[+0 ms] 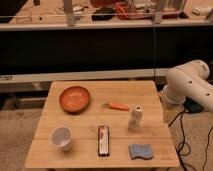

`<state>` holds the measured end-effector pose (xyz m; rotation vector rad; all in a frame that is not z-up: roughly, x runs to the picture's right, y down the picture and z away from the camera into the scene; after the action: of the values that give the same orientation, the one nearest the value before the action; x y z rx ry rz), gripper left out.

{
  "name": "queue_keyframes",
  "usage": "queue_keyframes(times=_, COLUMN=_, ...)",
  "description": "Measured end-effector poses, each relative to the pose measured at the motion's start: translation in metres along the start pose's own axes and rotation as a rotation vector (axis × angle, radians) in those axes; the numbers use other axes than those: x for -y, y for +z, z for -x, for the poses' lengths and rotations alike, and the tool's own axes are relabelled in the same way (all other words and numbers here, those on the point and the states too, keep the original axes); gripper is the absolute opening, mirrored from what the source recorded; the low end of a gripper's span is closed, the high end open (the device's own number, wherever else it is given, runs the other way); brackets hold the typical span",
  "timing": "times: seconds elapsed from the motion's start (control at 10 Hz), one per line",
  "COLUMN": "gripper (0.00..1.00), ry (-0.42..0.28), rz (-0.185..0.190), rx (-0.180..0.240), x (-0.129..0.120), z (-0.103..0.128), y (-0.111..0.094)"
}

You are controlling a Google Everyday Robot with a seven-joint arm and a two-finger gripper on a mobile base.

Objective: Knock the bottle over

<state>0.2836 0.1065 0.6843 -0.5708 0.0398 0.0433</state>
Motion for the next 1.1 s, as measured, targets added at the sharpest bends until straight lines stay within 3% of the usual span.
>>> queue_keyframes(times=1.1, gripper=0.80, ry=-0.036, rz=-0.001, rx=0.011, x=-0.007, z=0.004, y=0.019)
